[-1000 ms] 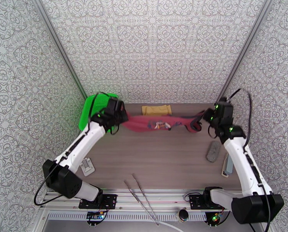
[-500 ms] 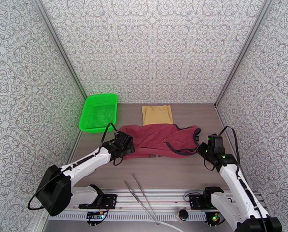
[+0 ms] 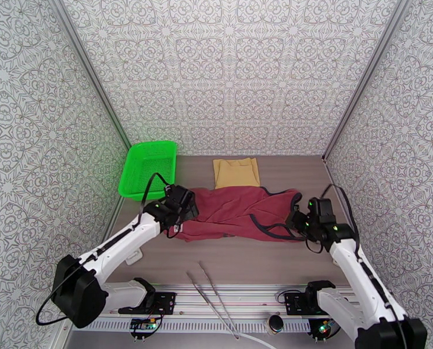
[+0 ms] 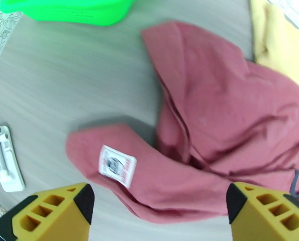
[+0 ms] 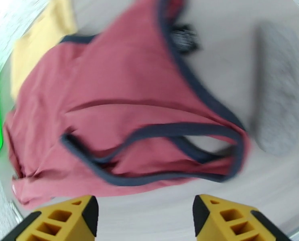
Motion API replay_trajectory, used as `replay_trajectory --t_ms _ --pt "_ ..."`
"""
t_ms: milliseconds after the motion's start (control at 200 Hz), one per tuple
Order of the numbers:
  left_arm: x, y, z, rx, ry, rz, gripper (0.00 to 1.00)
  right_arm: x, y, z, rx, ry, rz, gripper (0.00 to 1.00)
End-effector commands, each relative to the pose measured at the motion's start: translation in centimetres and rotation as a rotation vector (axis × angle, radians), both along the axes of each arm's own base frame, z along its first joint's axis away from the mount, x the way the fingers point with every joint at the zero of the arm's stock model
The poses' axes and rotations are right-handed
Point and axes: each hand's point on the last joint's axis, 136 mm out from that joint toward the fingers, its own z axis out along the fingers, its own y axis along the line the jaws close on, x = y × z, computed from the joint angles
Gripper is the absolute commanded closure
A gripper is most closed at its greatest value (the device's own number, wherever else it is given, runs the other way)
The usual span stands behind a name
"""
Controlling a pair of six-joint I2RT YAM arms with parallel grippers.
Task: Fold and stack the mixed laundry pile
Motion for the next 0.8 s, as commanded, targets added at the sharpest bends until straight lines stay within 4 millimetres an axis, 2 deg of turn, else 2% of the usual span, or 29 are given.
replay_trajectory --t_ms 0,155,255,320,410,560,670,795 --pt "2.7 -0.7 -0.6 -0.027 0.042 -0.062 0.24 2.6 3.4 0.4 0.015 -0.004 0.166 0.42" --pt "7.9 -3.0 -1.9 -0.047 0.040 -0.129 0.51 8.3 6.5 -0.5 0.035 0.009 0.238 0.66" --pt "10.6 -4.9 -3.0 -0.084 0.034 -0.165 0.59 11.8 7.5 -1.9 0.038 0.022 0.237 0.80" --pt "11.9 -5.9 -4.3 -0.100 0.051 -0.179 0.61 13.6 8.0 -3.4 0.037 0.050 0.231 0.86" --pt "12.7 -6.8 -6.8 -0.111 0.104 -0.188 0.63 15.4 8.5 -5.8 0.049 0.099 0.213 0.93" --pt "12.9 -7.0 -11.0 -0.113 0.175 -0.172 0.64 16.9 9.1 -9.7 0.050 0.170 0.178 0.98" --pt "13.3 -6.5 -12.8 -0.107 0.207 -0.154 0.63 17.9 9.3 -11.6 0.053 0.212 0.143 1.00" --pt "14.3 -5.4 -13.7 -0.098 0.222 -0.129 0.63 19.2 9.3 -12.7 0.043 0.241 0.107 1.00"
